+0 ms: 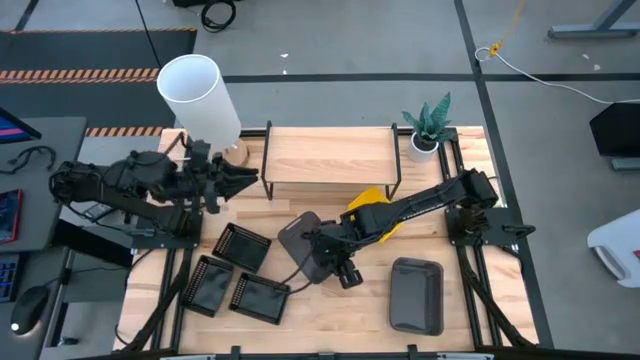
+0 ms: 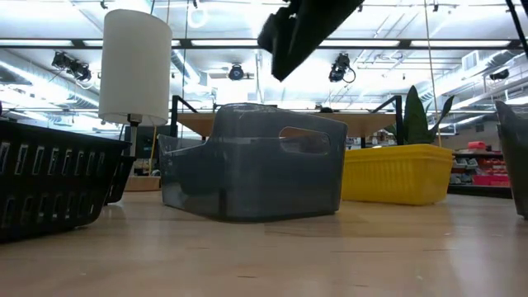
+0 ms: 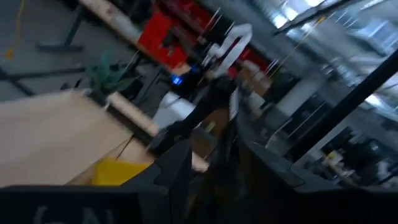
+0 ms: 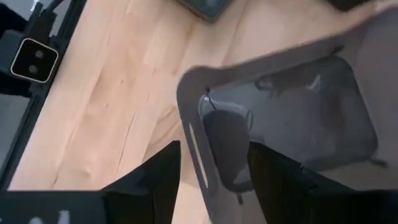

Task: Stack baskets on shelf by color
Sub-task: Stack the left gray bin on top of the right gray bin

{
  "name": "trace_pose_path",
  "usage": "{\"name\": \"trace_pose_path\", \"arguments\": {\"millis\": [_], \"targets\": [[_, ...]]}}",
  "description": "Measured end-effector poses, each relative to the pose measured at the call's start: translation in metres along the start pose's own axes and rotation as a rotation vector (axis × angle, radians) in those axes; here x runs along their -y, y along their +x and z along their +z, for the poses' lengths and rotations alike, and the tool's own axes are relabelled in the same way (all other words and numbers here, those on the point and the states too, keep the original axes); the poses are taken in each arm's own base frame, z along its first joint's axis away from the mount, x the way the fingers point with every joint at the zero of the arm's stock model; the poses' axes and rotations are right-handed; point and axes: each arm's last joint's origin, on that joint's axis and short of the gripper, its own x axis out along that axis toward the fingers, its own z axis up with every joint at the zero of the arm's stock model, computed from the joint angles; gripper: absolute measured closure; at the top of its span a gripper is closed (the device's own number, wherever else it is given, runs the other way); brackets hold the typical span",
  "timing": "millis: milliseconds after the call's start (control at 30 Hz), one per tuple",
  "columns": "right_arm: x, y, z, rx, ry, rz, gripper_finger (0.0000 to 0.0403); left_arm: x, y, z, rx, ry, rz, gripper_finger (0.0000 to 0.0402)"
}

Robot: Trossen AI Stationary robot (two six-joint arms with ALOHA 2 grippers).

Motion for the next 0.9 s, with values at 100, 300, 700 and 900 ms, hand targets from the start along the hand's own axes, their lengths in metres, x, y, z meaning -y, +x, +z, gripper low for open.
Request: {"name": "trace_pose_path", "arguments": {"millis": [100, 300, 700, 900], "targets": [[-0.003, 0.006, -0.001, 0.008, -0.05, 0.005, 0.0199, 0.003, 0.0, 0.004, 0.039, 0.002, -0.029, 0.0259], [-0.005, 0.029, -0.005, 0.014, -0.091, 0.012, 0.0196, 0.007, -0.001, 0.009, 0.09, 0.032, -0.063, 0.0259], [-0.007, 0.062, -0.03, -0.034, -0.143, 0.012, 0.0203, 0.006, 0.0, 0.008, 0.082, 0.048, -0.057, 0.0259], [-0.005, 0.07, -0.041, -0.06, -0.141, -0.02, 0.0228, 0.006, -0.001, 0.008, 0.082, 0.047, -0.057, 0.0259]]}}
